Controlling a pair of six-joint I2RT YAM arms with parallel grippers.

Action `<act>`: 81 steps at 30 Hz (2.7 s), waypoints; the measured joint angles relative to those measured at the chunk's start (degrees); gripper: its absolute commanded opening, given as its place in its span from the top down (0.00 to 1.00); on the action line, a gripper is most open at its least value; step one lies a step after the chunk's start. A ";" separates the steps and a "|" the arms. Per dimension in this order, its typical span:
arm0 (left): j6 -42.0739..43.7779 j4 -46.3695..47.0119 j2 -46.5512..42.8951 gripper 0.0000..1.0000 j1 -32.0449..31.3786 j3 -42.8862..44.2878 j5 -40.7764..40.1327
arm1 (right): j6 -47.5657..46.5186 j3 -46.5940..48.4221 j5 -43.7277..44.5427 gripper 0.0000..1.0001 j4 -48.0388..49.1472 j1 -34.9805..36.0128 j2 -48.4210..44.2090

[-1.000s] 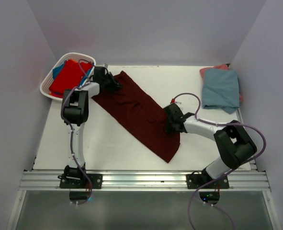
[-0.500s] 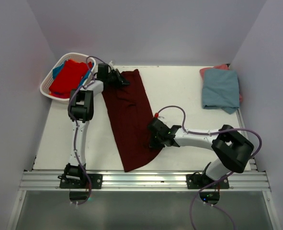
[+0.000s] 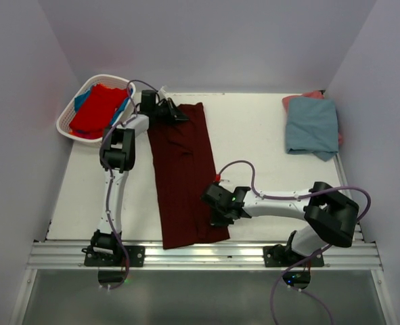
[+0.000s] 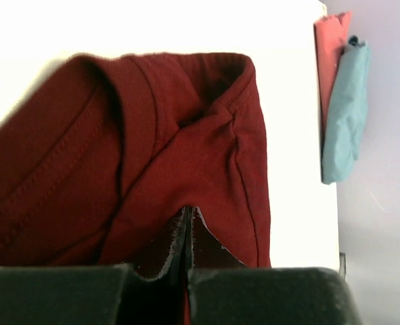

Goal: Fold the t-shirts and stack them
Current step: Rotate the tshirt 90 degrees

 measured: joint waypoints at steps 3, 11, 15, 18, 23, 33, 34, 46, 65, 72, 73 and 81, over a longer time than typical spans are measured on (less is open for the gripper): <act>-0.13 1.09 0.02 1.00 -0.50 -0.15 1.97 | 1.09 0.00 -0.37 1.00 -2.38 1.73 -0.39; -0.79 6.16 -4.87 0.76 -1.38 -6.67 4.90 | -1.31 1.05 0.24 0.97 -10.40 6.23 -3.08; 1.88 4.98 -15.37 0.57 -1.84 -12.90 1.33 | -7.02 8.63 6.08 0.66 -14.05 6.36 -3.96; 3.96 4.02 -27.76 0.48 -2.03 -20.44 -4.48 | -13.55 18.08 11.39 0.54 -14.43 5.68 -2.49; 5.92 3.13 -49.88 0.47 -2.01 -35.58 -17.20 | -25.11 31.34 14.32 0.52 -9.92 -1.09 3.76; 6.01 -4.20 -75.06 0.43 -1.79 -65.61 -30.25 | -41.33 57.72 5.38 0.57 -5.64 -21.49 33.16; 6.05 -5.16 -76.98 0.43 -1.79 -66.79 -30.91 | -42.62 61.35 4.33 0.56 -6.29 -21.49 36.22; 6.05 -7.74 -89.00 0.43 -1.79 -75.06 -32.44 | -53.79 87.27 -3.89 0.56 -13.14 -19.56 50.51; 6.08 -8.07 -88.98 0.43 -1.79 -78.16 -32.17 | -60.54 89.57 -5.40 0.64 -20.31 -19.67 57.90; 6.08 -8.17 -88.98 0.43 -1.79 -78.93 -32.06 | -60.48 89.55 -5.38 0.77 -20.20 -19.93 57.90; 6.10 -8.20 -88.98 0.43 -1.79 -78.93 -31.93 | -60.43 89.46 -5.38 0.78 -20.11 -20.00 57.90; 6.56 -6.05 -86.29 0.46 -1.79 -82.09 -28.96 | -59.54 85.40 -5.99 0.86 -17.00 -20.94 56.63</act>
